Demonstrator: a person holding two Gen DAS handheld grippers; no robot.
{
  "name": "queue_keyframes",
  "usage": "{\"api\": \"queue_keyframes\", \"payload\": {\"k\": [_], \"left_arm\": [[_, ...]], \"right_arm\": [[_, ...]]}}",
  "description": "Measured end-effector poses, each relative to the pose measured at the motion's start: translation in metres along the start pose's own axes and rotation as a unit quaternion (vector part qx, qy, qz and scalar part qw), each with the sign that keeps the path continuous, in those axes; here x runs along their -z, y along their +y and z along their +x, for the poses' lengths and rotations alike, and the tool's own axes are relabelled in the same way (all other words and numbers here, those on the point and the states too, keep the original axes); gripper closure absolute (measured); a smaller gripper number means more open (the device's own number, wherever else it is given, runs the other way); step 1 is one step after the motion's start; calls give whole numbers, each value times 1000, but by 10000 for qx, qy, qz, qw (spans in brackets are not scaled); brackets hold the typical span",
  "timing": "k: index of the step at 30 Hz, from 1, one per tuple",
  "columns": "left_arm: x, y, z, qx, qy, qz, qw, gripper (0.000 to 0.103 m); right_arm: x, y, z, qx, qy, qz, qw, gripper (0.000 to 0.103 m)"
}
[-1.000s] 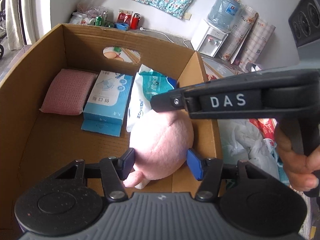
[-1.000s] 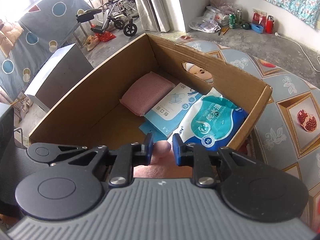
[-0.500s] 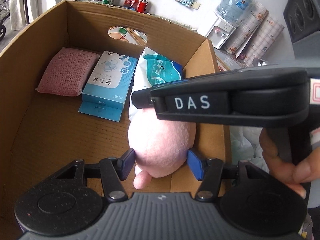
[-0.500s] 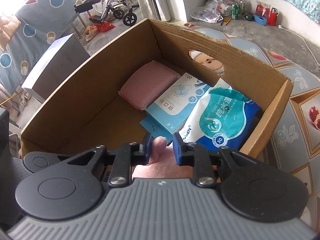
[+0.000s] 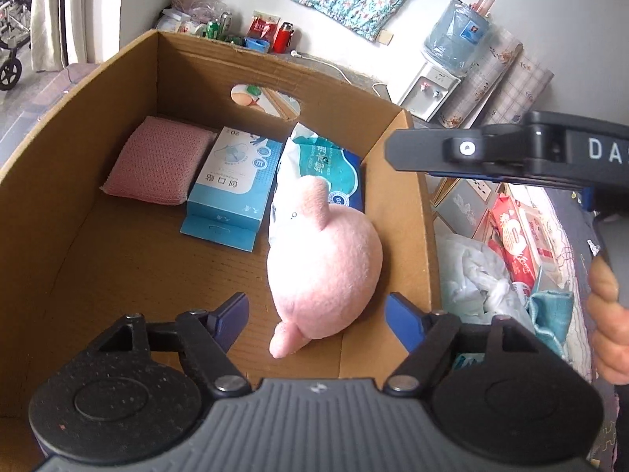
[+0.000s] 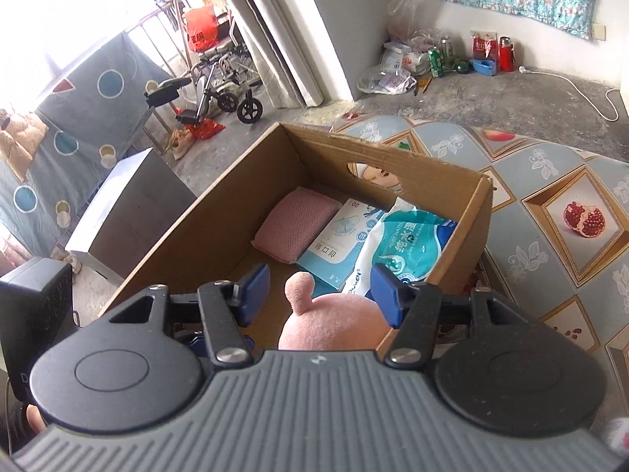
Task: Organize soft objects
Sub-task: 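Lower the plush toy into the box and open the right tool, then move the right tool back to the bed toward the clear plastic bag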
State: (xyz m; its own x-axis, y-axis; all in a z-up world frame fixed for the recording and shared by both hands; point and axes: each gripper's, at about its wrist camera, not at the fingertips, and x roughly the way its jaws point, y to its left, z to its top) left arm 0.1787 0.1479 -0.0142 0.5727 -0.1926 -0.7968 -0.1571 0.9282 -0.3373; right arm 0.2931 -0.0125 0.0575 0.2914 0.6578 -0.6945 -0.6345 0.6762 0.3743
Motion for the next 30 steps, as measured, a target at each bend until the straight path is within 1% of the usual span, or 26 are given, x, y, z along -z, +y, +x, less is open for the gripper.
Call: {"api": "queue_keyframes", "payload": {"k": [3,6,9,12,14,17,20,22,24,28,30], "left_arm": [[3,-5,-12,-16,-213,148,9997,19],[5,-6,-18,-75,-306,179,9993,19],[8,-6,-24,-15,-342,168,9993,19],[10,-6,-28,-55,-373,115,9992,19],[13,-8,-34,-11,-403,99,9991,19],[20,-16,-49,36,-537,263,9982,19],[27,-32,-65,53,-741,554,9957,19],[34,-46,-75,147,-862,743,9934,15],[41,-63,-81,282,-952,946,9906,14],[59,-102,-82,570,-1024,1400,9832,11],[68,-118,-78,712,-989,1547,9804,11]], "right_arm": [[6,-2,-26,59,-213,36,9997,38],[15,-5,-47,168,-353,63,9992,35],[23,-8,-67,222,-468,144,9986,32],[32,-13,-84,301,-550,292,9976,31],[39,-15,-96,339,-635,394,9966,31],[55,-21,-121,481,-810,556,9940,28],[74,-25,-151,767,-1023,614,9899,23],[91,-30,-174,1055,-1175,639,9854,22],[106,-37,-195,1307,-1267,693,9809,20],[138,-56,-230,1645,-1310,925,9732,19],[153,-65,-243,1760,-1297,1052,9701,19]]}}
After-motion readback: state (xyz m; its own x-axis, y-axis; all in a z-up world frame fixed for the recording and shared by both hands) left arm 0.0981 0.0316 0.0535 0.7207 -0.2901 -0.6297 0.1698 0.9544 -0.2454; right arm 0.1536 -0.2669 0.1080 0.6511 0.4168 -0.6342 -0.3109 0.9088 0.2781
